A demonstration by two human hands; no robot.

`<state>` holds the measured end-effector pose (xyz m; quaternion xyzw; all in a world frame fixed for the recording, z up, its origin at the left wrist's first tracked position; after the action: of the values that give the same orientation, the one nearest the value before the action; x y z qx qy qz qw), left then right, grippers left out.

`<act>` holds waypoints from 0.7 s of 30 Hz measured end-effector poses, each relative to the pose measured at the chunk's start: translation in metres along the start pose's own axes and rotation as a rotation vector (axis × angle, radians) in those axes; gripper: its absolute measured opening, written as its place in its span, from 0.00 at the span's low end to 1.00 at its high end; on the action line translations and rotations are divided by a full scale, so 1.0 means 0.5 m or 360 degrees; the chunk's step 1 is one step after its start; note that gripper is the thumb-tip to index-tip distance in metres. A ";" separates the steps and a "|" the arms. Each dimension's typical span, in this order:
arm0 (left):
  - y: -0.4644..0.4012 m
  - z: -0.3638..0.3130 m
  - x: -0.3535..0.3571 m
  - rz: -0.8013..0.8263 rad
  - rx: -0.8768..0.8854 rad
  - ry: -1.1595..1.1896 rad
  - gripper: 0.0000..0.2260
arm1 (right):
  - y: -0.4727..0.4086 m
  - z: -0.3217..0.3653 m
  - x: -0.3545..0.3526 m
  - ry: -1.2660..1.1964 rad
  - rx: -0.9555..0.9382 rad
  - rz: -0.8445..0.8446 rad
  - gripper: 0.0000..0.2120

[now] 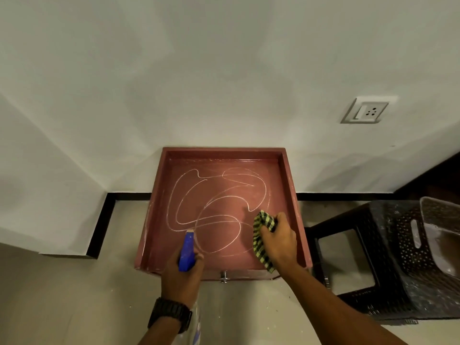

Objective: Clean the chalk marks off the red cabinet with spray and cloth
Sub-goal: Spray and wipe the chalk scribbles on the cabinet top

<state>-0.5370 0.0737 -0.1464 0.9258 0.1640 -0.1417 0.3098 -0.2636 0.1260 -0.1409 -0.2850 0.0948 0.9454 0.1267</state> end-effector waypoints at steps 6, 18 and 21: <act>-0.028 0.032 -0.015 -0.0024 -0.0004 0.0010 0.03 | 0.000 0.006 0.032 -0.0026 -0.0002 0.0035 0.06; -0.055 0.014 0.004 0.0067 0.0038 -0.0026 0.05 | -0.020 0.006 0.046 0.0009 -0.0053 0.0027 0.07; -0.061 0.015 0.006 0.0041 0.0007 -0.0030 0.08 | -0.022 -0.003 0.045 -0.0001 -0.0050 0.0020 0.08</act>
<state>-0.5474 0.0927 -0.1696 0.9271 0.1489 -0.1469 0.3111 -0.2777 0.1405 -0.1559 -0.2862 0.0817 0.9476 0.1163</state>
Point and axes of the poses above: each hand's wrist, its own y-axis away from the middle knuckle, its own x-axis out of the palm, z = x × y, the point moved 10 cm from there along -y, towards the middle knuckle, and after that the axes turned 13 degrees about -x, right-handed, at the moved point
